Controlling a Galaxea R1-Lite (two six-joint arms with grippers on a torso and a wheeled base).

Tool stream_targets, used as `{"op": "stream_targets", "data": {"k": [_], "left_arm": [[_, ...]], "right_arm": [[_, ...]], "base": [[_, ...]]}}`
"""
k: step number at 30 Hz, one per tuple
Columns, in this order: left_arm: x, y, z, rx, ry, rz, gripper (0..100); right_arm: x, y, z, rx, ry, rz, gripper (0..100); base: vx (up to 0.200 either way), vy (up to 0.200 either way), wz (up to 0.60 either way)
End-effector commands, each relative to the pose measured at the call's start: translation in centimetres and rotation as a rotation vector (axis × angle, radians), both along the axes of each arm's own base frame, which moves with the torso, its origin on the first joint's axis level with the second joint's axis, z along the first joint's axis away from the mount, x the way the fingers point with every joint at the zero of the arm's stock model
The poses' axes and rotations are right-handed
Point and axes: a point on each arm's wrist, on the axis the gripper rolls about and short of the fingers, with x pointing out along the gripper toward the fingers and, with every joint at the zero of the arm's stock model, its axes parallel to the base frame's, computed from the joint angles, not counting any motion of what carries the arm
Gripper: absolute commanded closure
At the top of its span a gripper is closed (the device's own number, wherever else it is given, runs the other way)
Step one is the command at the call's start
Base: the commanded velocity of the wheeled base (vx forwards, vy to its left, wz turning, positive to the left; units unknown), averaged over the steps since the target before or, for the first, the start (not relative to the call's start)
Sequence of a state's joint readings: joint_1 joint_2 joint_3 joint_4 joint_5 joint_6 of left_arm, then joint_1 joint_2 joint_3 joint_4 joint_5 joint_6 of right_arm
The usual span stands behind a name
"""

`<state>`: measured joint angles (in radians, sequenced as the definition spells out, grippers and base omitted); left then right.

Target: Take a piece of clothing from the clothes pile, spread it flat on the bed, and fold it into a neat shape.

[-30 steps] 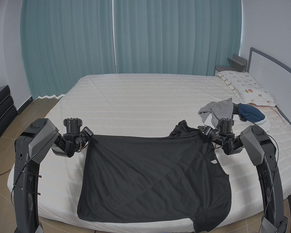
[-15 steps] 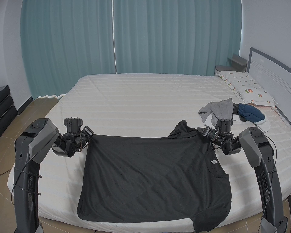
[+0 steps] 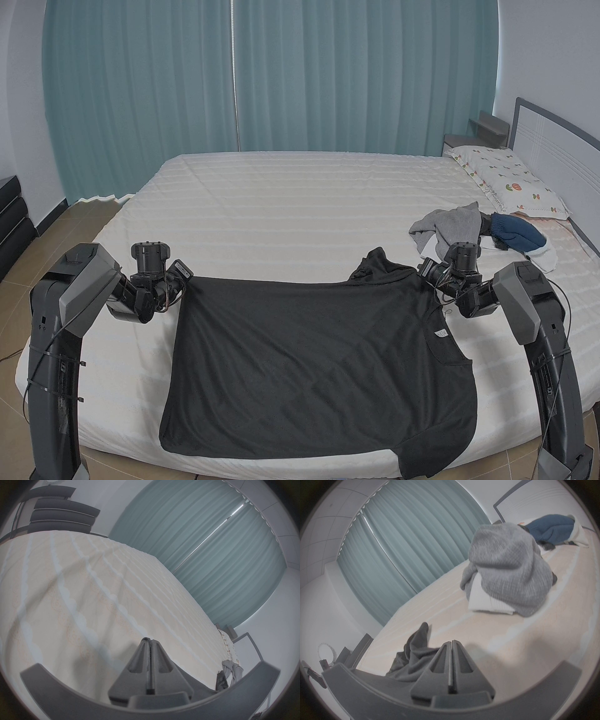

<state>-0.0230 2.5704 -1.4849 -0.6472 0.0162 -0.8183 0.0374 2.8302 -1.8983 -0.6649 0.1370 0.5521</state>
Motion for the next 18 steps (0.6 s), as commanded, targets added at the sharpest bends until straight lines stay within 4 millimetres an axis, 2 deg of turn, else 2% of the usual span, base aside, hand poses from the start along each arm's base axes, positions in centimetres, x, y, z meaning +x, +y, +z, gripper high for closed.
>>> {"op": "stream_targets", "data": {"k": [1, 2, 4, 6, 16, 17, 18], "left_arm": [[0.5, 0.0, 0.9, 0.005, -0.033, 0.000, 100], [0.6, 0.0, 0.9, 0.006, -0.035, -0.001, 100], [0.8, 0.6, 1.7, 0.008, -0.055, 0.011, 100], [0.8, 0.6, 1.7, 0.012, -0.055, 0.009, 100], [0.7, 0.2, 0.3, 0.016, -0.026, -0.001, 100], [0.7, 0.2, 0.3, 0.016, -0.026, -0.001, 100], [0.7, 0.2, 0.2, 0.015, -0.024, 0.000, 100]], "right_arm": [[0.5, -0.6, 1.7, -0.008, -0.067, -0.044, 100], [0.6, -0.6, 1.8, -0.008, -0.073, -0.046, 100], [0.9, -0.6, 3.4, -0.010, -0.125, -0.064, 100], [0.8, -0.5, 3.8, -0.012, -0.119, -0.059, 100], [0.0, 0.9, 1.2, -0.022, -0.003, -0.017, 100], [0.0, 1.0, 1.1, -0.022, -0.001, -0.015, 0], [0.0, 1.2, 0.7, -0.021, 0.005, -0.007, 0]], "base": [[0.000, 0.000, 0.00], [0.000, 0.000, 0.00], [0.000, 0.000, 0.00], [0.000, 0.000, 0.00], [0.000, 0.000, 0.00], [0.000, 0.000, 0.00], [0.000, 0.000, 0.00]]}}
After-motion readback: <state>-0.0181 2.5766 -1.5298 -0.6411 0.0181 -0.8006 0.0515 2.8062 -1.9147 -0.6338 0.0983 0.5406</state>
